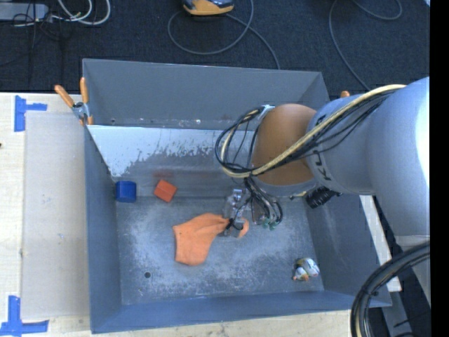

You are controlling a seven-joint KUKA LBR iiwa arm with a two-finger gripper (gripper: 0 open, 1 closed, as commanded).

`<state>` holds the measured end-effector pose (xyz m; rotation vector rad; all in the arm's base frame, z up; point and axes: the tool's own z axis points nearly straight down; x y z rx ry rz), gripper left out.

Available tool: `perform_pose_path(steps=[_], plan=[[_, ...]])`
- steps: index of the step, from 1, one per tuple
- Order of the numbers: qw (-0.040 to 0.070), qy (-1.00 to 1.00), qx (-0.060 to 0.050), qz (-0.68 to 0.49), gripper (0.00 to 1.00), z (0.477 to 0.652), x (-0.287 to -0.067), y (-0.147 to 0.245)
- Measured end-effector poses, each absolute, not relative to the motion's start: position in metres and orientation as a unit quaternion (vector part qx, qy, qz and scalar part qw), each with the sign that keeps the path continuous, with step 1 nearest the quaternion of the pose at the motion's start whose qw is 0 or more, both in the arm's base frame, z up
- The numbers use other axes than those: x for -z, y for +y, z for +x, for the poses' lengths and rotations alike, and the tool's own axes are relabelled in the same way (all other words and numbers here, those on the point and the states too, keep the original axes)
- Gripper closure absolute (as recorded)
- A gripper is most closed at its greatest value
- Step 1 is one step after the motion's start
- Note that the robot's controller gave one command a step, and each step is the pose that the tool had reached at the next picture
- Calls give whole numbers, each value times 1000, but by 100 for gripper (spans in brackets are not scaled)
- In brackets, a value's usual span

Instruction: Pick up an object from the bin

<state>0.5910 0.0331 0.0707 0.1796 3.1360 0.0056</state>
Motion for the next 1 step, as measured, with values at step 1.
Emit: perform_pose_path(steps=[1], plan=[[0,998,-2,59,100,609,-79,32]])
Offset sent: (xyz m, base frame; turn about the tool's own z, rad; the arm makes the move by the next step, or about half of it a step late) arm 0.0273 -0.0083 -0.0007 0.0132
